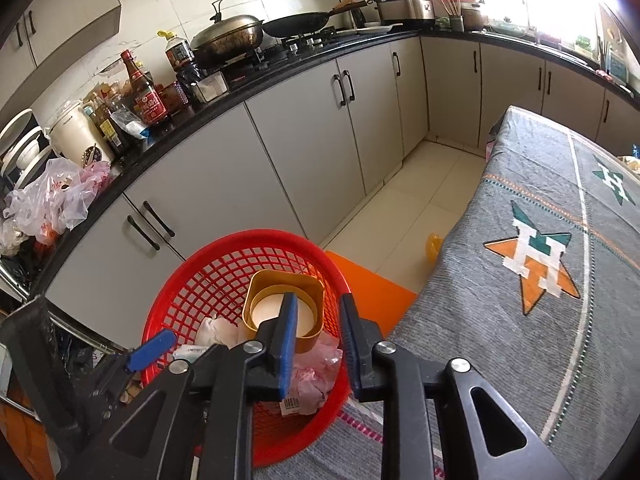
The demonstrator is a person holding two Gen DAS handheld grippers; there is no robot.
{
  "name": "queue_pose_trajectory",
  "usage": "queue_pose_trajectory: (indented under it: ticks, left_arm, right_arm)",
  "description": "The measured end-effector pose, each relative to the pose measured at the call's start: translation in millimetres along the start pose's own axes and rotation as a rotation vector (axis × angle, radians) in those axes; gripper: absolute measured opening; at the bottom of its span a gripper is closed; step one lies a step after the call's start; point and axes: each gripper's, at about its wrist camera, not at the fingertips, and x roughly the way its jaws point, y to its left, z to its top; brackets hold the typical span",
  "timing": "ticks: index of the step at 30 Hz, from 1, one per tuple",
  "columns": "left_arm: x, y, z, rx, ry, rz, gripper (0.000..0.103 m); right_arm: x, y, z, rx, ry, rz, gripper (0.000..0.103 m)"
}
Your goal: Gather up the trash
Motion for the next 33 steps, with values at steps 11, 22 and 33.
queue_pose_trajectory:
  ticks: [11, 22, 33]
  left_arm:
    - [24, -2, 25, 0.043, -0.017, 0.075, 0.076]
    - [-4, 9, 19, -0.013, -0.058, 0.067, 0.079]
    - [-96, -6, -13, 0.050, -0.225, 0.174, 0.100]
  right_arm:
    - [-18, 0, -11, -0.070, -0.061, -0.124, 0.060]
    - [-34, -4, -20, -0.105, -0.103, -0.205, 0.078]
    - [-76, 12, -51, -0.203, -0.180, -0.327, 0.091]
